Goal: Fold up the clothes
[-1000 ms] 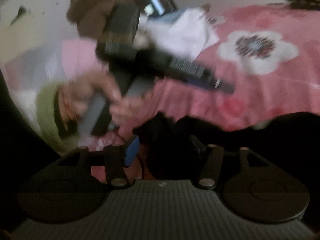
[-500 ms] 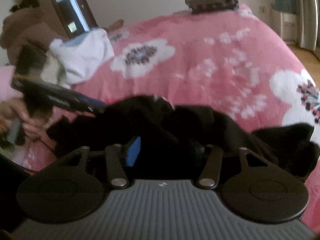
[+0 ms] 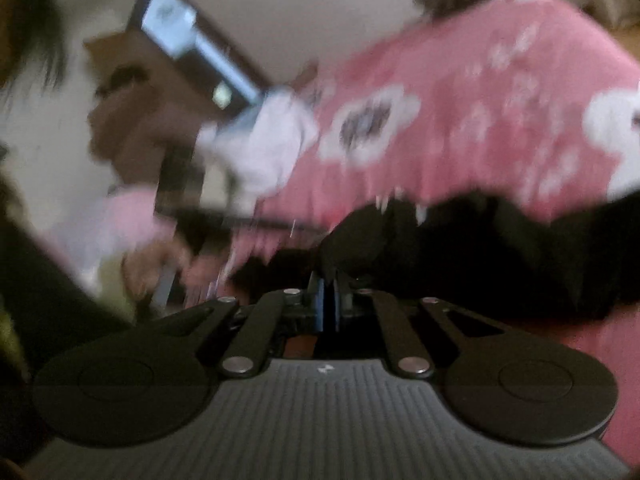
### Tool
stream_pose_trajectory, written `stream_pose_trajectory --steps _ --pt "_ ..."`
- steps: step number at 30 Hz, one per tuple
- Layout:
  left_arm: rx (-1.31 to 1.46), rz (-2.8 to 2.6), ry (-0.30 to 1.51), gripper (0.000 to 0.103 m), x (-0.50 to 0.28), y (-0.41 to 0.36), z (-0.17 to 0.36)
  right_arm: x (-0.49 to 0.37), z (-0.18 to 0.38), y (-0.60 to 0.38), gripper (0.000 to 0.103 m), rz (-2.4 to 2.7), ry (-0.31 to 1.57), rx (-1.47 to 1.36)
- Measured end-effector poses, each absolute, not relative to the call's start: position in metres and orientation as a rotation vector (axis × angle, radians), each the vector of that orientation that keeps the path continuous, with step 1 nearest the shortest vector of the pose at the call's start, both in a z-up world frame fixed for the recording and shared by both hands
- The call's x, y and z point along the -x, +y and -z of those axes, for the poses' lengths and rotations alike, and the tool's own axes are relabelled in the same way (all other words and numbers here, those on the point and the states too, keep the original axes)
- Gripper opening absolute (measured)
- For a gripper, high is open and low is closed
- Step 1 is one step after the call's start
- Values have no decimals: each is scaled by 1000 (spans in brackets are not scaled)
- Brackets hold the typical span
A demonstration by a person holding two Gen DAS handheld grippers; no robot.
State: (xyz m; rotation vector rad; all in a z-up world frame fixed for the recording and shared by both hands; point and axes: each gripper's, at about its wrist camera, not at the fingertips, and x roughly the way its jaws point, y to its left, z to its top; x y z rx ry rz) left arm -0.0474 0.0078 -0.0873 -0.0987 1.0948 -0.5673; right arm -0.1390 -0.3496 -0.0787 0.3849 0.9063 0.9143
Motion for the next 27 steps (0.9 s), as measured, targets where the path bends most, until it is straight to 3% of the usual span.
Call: stream_pose_trajectory --steps 9,14,18,24,27 --pt "-64 635 1093 70 66 -24 105 197 115 -335 2 -964 1215 -126" --pt "-187 649 1043 69 80 -34 107 179 84 -338 8 -968 1125 -110" --pt "-284 659 1002 69 91 -41 108 158 53 -344 41 -977 1028 -111" --pt "-323 666 985 69 96 -43 107 124 9 -352 67 -984 878 -132" --pt "-301 682 991 69 95 -38 103 82 13 -343 75 -909 825 -216"
